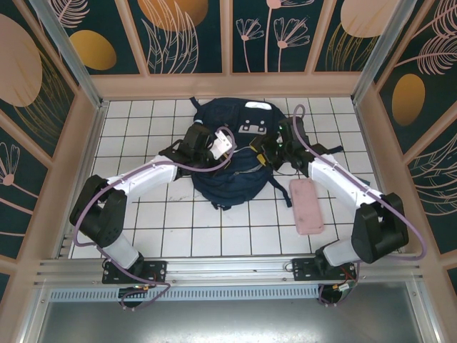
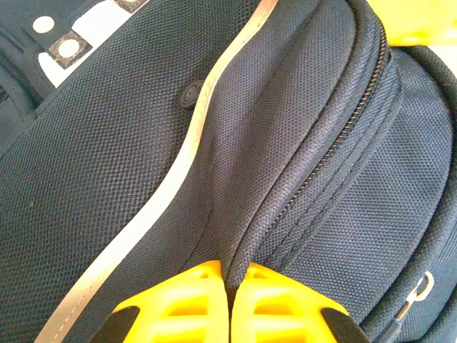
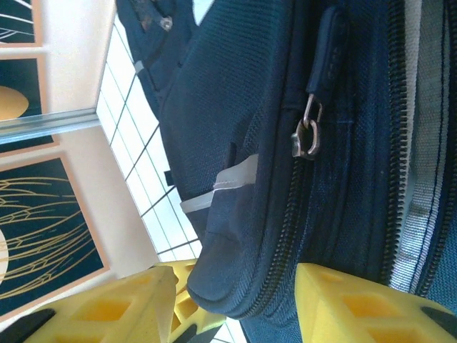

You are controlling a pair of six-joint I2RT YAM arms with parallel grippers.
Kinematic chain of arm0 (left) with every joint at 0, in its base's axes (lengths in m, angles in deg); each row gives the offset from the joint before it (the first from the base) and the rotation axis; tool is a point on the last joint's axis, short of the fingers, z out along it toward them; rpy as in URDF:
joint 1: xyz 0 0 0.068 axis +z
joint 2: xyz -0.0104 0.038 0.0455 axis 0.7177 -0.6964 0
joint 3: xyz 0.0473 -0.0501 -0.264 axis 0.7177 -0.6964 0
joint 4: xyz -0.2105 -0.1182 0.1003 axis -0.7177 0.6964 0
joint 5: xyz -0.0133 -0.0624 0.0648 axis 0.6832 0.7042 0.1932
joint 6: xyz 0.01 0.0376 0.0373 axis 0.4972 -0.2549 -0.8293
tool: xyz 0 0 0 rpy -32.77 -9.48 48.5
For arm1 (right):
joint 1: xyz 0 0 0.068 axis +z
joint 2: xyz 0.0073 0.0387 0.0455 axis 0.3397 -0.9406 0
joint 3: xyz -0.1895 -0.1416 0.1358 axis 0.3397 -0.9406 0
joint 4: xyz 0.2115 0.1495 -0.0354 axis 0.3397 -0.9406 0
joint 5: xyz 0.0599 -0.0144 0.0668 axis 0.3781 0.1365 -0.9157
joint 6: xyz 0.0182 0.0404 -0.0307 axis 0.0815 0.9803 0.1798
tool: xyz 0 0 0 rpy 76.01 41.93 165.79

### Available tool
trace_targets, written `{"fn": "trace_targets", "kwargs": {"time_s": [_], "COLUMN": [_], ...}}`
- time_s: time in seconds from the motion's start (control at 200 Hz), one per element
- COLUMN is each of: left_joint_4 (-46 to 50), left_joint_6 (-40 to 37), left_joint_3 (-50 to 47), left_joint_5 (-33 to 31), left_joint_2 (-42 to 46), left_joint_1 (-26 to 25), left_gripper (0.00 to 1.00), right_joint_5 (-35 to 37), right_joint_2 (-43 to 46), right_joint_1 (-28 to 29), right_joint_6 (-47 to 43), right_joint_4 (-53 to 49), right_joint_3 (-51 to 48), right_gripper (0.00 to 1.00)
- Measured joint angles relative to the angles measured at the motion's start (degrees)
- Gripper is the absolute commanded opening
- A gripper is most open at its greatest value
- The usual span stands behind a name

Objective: Pack the student bag

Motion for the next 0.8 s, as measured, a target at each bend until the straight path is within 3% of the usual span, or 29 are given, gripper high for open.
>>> {"fn": "trace_targets", "kwargs": {"time_s": [0.155,0.265,0.4,0.485,0.571,0.801], "left_joint_4": [0.33,0.09,-1.90,-4.09,-5.92,-7.28], "left_joint_6": [-2.45,-3.26,-2.97,-0.96,2.36,18.32], "left_joint_3": [-0.33,-1.03,-2.69,-3.76,-4.79,-9.33], "left_joint_5": [-3.06,-4.28,-4.83,-4.87,-6.03,-6.75], "left_joint_2": [0.00,0.02,1.03,3.06,5.79,11.08], "left_joint_1": [-0.90,-1.18,-1.44,-1.88,-2.32,-2.38], "left_gripper": [0.06,0.11,0.34,0.52,0.60,0.59], "right_joint_5": [-1.27,-1.84,-2.01,-2.23,-2.19,-2.05], "right_joint_2": [-2.14,-2.84,-3.48,-4.26,-4.81,-4.87], "right_joint_1": [0.02,0.02,0.04,0.31,0.48,0.48], "right_joint_6": [3.54,5.88,7.91,8.83,8.98,8.79], "right_joint_4": [0.02,0.42,0.13,0.20,0.22,0.17], "right_joint_3": [-0.35,-1.46,-2.23,-2.29,-2.29,-1.99], "right_gripper": [0.41,0.31,0.09,0.04,0.01,0.01]}}
